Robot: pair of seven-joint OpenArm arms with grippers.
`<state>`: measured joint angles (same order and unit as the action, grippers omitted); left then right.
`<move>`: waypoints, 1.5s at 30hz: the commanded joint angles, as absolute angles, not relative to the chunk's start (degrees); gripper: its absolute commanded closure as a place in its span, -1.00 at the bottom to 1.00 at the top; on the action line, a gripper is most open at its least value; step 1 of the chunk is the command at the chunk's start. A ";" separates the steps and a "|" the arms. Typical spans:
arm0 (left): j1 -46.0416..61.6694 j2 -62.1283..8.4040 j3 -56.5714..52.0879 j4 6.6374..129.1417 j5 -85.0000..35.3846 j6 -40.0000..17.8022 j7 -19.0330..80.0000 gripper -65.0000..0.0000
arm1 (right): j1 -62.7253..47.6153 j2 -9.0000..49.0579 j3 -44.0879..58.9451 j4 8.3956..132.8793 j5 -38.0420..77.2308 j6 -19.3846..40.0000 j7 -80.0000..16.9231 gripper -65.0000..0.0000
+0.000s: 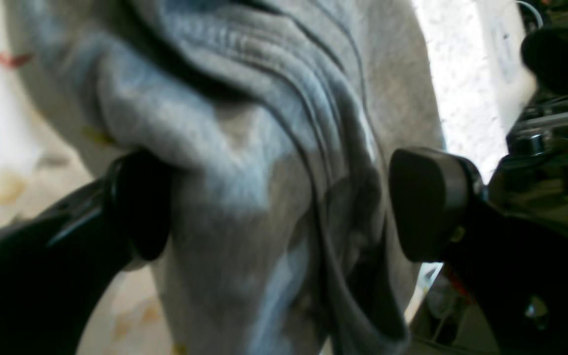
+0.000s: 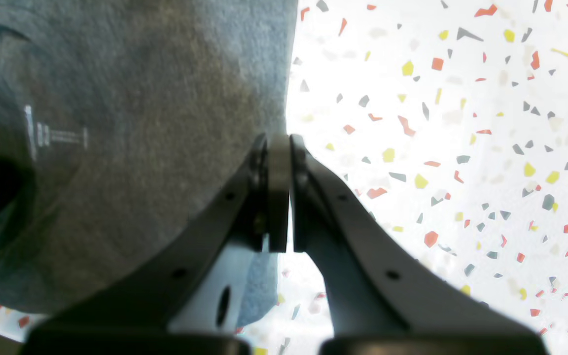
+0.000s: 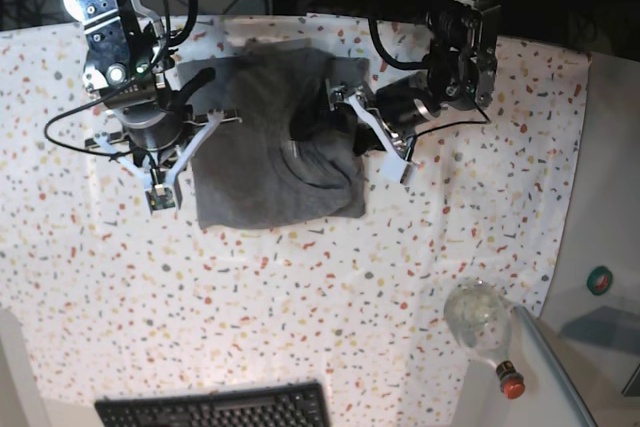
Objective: Layout the t-shirt on the table in an organized manner, then fold the t-shirt properly
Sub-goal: 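Grasp the shirt side with the left gripper and rotate the shirt, then press the shirt corner flat with the left gripper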
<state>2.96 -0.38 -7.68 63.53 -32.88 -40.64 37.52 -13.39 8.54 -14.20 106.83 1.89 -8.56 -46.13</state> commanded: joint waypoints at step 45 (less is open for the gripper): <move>-37.58 -3.21 72.31 61.41 -3.03 -35.03 38.29 1.00 | -17.01 5.05 25.27 106.07 1.63 4.79 -44.97 1.00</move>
